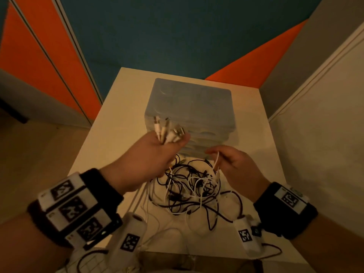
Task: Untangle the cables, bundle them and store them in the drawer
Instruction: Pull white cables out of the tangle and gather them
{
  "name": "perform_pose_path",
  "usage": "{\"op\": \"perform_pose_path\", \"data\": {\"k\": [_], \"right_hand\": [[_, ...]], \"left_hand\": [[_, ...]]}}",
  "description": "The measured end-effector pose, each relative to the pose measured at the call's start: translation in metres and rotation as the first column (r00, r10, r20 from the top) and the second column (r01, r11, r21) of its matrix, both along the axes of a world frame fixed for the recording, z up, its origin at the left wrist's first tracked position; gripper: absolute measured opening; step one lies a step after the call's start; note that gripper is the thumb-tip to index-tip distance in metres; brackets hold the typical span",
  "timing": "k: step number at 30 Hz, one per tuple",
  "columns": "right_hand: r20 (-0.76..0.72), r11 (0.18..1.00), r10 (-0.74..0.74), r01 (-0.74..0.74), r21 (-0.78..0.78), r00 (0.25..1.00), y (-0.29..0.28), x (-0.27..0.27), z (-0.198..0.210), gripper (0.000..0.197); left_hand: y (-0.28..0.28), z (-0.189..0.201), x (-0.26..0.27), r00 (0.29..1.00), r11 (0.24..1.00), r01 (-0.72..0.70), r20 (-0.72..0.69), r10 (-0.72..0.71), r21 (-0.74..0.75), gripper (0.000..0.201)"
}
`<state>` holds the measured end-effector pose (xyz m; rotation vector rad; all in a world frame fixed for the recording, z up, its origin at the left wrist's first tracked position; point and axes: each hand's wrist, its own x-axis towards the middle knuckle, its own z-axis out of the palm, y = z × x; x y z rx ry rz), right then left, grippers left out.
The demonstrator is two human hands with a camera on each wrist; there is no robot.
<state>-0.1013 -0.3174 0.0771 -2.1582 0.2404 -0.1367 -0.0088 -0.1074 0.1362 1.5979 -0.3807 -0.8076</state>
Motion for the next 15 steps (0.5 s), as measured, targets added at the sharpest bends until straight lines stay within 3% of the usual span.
{"op": "perform_pose_path", "data": {"k": [3, 5, 6, 9, 10, 11, 12, 15], "right_hand": [[-0.162, 0.982, 0.176, -0.184, -0.036, 0.971, 0.010, -0.019, 0.006, 0.025], [-0.362, 0.940, 0.302, -0.339, -0.043, 0.882, 0.011, -0.044, -0.008, 0.021], [-0.478, 0.902, 0.373, -0.431, -0.012, 0.795, 0.009, -0.060, -0.020, 0.024], [-0.782, 0.698, 0.461, -0.715, 0.028, 0.419, 0.000, -0.099, -0.059, 0.046], [-0.824, 0.665, 0.444, -0.745, 0.041, 0.351, -0.003, -0.106, -0.066, 0.048], [-0.838, 0.679, 0.421, -0.733, 0.038, 0.346, -0.006, -0.108, -0.068, 0.046], [-0.832, 0.721, 0.389, -0.693, 0.007, 0.396, -0.010, -0.107, -0.069, 0.042], [-0.742, 0.878, 0.213, -0.457, -0.140, 0.636, -0.026, -0.093, -0.068, 0.031]], "left_hand": [[-0.007, 0.002, -0.004, 1.000, 1.000, 0.024, -0.014, -0.024, -0.013, 0.048], [-0.005, 0.008, -0.002, 0.998, 0.998, 0.006, -0.055, -0.009, -0.057, 0.047], [-0.003, 0.010, -0.001, 0.997, 0.997, -0.006, -0.075, 0.000, -0.077, 0.046], [0.005, 0.014, 0.001, 0.992, 0.993, -0.035, -0.124, 0.021, -0.116, 0.047], [0.008, 0.014, -0.001, 0.991, 0.992, -0.036, -0.134, 0.019, -0.124, 0.048], [0.010, 0.014, -0.003, 0.990, 0.991, -0.032, -0.142, 0.013, -0.131, 0.049], [0.011, 0.013, -0.006, 0.989, 0.991, -0.024, -0.149, 0.004, -0.133, 0.050], [0.014, 0.009, -0.015, 0.983, 0.990, 0.018, -0.178, -0.043, -0.137, 0.053]]}}
